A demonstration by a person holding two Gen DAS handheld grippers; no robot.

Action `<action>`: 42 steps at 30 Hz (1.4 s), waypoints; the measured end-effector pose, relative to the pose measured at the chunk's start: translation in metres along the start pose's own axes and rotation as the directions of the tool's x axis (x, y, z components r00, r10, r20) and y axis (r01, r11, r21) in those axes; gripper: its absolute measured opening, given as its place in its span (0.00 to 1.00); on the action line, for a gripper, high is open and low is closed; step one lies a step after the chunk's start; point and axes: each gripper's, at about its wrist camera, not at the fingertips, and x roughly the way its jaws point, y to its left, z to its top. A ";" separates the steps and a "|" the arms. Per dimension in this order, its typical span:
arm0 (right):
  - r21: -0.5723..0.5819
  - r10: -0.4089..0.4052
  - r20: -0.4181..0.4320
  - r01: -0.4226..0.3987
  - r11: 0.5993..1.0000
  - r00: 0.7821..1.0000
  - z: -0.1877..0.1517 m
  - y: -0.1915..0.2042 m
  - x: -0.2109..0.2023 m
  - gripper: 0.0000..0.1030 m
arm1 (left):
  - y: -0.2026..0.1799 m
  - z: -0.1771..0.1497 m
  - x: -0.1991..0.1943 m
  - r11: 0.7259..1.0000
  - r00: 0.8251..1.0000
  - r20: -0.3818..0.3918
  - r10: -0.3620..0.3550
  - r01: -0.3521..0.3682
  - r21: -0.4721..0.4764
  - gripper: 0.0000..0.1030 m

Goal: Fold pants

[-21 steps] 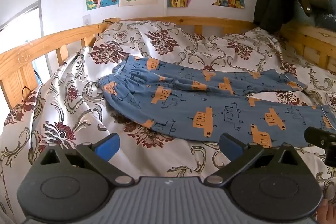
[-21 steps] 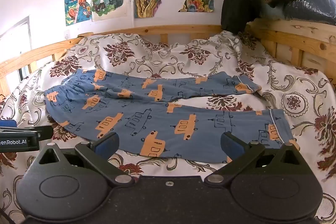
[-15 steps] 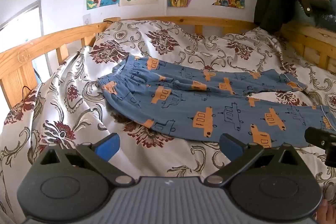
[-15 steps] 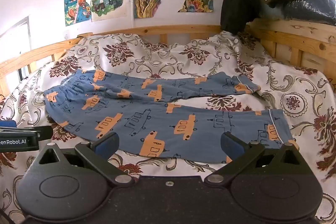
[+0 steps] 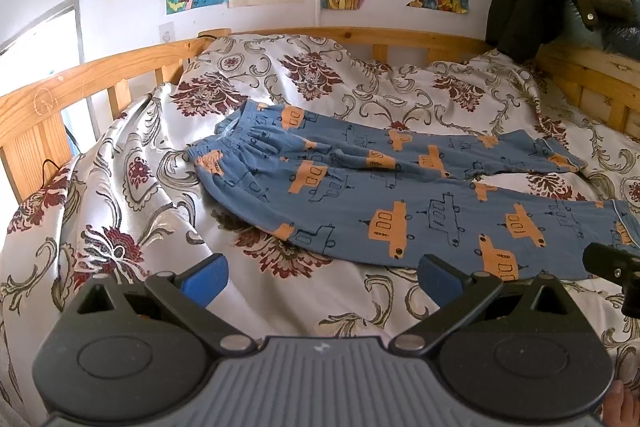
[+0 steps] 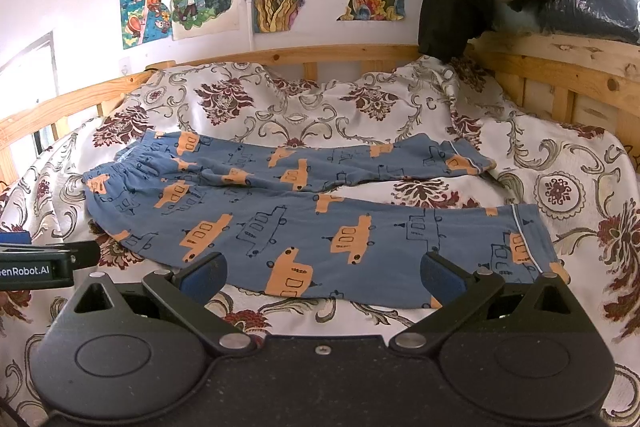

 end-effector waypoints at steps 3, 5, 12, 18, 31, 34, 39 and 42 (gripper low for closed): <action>0.000 0.001 0.000 -0.001 1.000 1.000 0.000 0.001 0.000 0.99 | -0.001 0.001 -0.002 1.000 1.000 -0.004 0.001 -0.001 -0.003 1.00; 0.001 0.001 -0.001 -0.001 1.000 1.000 0.000 0.002 0.000 0.99 | 0.000 0.002 -0.002 1.000 1.000 -0.006 -0.001 0.001 -0.006 1.00; 0.001 0.001 -0.002 -0.001 1.000 1.000 0.001 0.004 -0.001 0.99 | 0.000 0.002 -0.002 1.000 1.000 -0.009 0.000 0.000 -0.009 1.00; 0.003 0.001 -0.003 -0.001 1.000 1.000 0.001 0.003 -0.001 1.00 | 0.001 0.002 -0.002 1.000 1.000 -0.009 -0.001 0.001 -0.008 1.00; 0.004 0.001 -0.002 -0.001 1.000 1.000 -0.001 0.003 -0.001 0.99 | 0.002 0.002 -0.002 1.000 1.000 -0.010 -0.002 0.002 -0.009 1.00; 0.006 0.001 -0.003 -0.001 1.000 1.000 -0.001 0.004 -0.004 1.00 | 0.002 0.002 -0.001 1.000 1.000 -0.010 -0.002 0.002 -0.009 1.00; 0.007 0.000 -0.003 0.000 1.000 1.000 -0.001 0.001 0.000 1.00 | 0.004 0.002 0.000 1.000 1.000 -0.030 -0.005 0.005 -0.015 1.00; -0.001 -0.003 -0.005 0.003 1.000 1.000 0.001 -0.004 0.004 1.00 | 0.005 0.009 0.004 1.000 0.994 -0.111 -0.007 0.004 -0.028 1.00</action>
